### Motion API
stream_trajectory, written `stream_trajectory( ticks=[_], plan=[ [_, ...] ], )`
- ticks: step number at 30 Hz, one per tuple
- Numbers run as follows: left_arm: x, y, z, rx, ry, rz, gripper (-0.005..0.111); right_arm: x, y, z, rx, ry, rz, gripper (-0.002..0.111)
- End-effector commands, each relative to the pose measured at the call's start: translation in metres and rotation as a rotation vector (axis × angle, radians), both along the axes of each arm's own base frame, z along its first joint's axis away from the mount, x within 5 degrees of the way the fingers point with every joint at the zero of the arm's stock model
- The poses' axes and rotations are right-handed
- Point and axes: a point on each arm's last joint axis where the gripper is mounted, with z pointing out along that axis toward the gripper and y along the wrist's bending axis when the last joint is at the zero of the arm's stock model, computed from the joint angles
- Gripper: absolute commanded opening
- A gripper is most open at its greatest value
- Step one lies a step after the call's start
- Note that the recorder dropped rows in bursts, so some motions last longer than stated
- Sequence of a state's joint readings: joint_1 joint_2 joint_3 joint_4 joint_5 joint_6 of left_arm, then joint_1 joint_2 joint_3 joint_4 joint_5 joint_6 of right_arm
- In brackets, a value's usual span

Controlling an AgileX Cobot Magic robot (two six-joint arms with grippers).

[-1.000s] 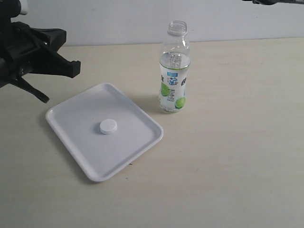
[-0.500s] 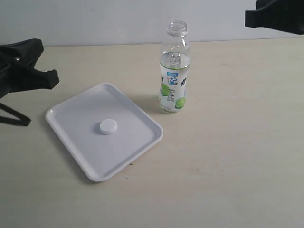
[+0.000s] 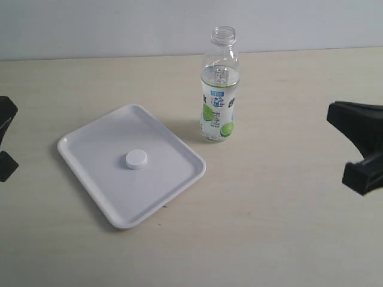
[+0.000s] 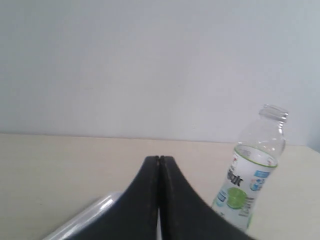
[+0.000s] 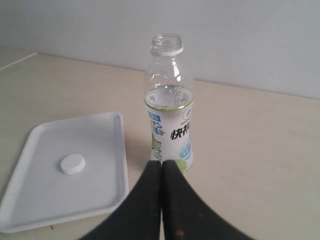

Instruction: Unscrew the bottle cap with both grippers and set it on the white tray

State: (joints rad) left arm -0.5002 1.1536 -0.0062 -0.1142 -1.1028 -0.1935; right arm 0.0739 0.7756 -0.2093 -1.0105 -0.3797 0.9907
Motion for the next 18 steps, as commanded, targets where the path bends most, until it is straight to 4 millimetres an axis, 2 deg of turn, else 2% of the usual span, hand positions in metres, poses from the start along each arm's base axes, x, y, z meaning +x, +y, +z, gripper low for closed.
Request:
stream_trajectory(
  ticks=[1, 7, 18],
  plan=[
    [-0.004, -0.005, -0.001, 0.017, -0.005, -0.075, 0.0, -0.023, -0.005, -0.018, 0.014, -0.06, -0.044, 0.0],
    [-0.004, -0.005, 0.0, 0.017, -0.01, -0.075, 0.0, -0.038, -0.007, -0.035, 0.005, -0.061, -0.044, 0.0],
    [-0.004, -0.002, 0.001, 0.021, -0.023, -0.038, 0.0, -0.04, -0.007, -0.036, 0.016, -0.061, -0.047, 0.0]
  ],
)
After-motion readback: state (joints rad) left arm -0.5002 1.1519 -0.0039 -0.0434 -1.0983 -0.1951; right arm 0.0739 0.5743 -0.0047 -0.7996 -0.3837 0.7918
